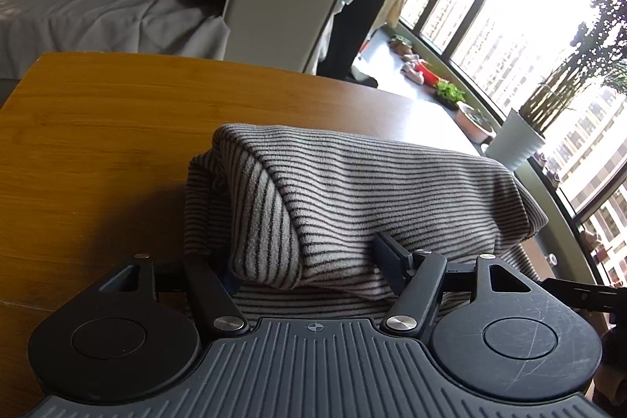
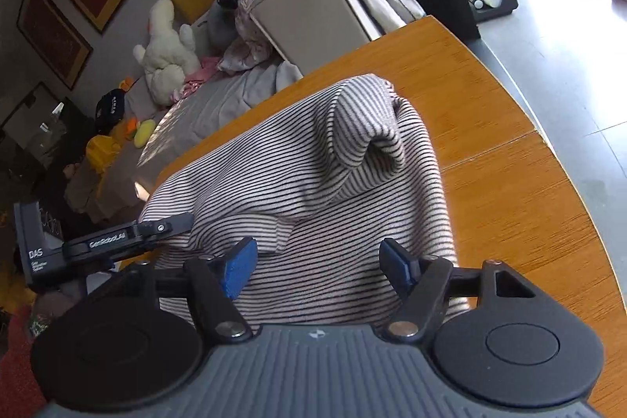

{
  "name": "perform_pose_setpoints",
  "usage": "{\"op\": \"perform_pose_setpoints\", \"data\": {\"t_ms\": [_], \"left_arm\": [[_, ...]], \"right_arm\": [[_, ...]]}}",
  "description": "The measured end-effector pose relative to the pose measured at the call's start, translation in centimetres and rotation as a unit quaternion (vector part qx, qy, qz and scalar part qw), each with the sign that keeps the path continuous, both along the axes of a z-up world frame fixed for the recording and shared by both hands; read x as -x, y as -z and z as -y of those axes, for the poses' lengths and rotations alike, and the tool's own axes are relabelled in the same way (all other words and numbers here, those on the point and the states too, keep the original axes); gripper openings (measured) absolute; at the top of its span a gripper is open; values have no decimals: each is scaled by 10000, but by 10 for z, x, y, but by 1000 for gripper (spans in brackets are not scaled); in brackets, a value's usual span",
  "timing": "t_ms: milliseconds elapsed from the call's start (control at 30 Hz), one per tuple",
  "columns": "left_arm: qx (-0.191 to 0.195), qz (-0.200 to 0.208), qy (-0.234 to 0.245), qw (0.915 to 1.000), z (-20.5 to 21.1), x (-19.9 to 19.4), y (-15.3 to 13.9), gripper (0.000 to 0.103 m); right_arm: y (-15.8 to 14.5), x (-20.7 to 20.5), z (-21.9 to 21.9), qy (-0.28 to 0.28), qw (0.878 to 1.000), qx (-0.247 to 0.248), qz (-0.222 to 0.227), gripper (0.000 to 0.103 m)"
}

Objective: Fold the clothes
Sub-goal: 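Fold the side edge over the body with the right gripper while the left gripper grasps the folded edge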

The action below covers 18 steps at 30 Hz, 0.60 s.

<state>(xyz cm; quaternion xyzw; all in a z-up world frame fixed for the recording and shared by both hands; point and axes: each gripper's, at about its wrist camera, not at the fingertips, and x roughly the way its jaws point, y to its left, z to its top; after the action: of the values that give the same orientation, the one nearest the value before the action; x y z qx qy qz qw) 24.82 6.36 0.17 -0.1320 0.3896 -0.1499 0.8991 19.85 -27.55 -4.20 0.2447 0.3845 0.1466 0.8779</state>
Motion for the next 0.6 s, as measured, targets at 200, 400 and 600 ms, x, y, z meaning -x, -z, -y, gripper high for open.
{"op": "perform_pose_setpoints", "data": {"t_ms": [200,400,600], "left_arm": [[31,6,-52,10000,-8,-2,1,70],[-38,139,-8,9999,-3,4,-11,42],[-157,550,86,9983,-3,34,-51,30]], "right_arm": [[13,-32,11,539,9978,-356,163,71],[6,-47,-14,411,9983,118,405,30],[-36,-16,-13,236,9932,190,1123,22]]}}
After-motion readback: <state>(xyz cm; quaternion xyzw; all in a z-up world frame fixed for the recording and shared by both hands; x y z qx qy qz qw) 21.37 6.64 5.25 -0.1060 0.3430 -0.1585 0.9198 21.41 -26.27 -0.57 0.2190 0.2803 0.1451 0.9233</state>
